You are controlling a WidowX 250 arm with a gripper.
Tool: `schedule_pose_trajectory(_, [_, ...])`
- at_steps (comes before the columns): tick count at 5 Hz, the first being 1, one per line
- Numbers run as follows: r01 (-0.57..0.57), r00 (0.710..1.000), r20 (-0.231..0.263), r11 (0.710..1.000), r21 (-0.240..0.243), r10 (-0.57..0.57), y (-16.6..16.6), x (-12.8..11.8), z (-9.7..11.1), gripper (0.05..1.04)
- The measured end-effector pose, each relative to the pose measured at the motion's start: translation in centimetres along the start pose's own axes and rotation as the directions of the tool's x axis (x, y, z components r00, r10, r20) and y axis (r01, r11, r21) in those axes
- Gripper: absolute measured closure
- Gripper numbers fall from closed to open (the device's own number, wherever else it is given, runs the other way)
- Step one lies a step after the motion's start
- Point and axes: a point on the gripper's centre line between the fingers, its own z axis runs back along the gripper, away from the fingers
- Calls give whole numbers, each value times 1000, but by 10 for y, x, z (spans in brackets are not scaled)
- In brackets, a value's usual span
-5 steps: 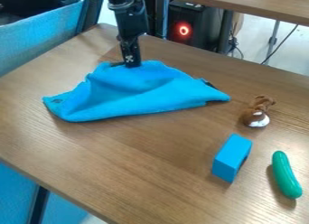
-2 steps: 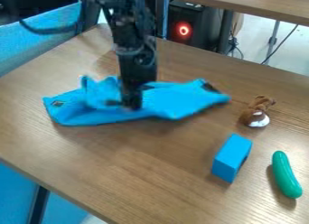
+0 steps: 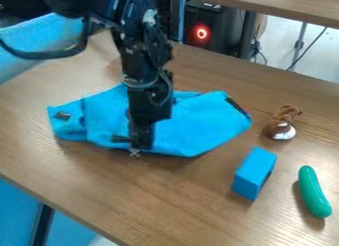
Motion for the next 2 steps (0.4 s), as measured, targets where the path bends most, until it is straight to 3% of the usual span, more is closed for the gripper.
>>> schedule_pose_trajectory(2, [-10,1000,-15,994,-108,9,-38,17,9,1024])
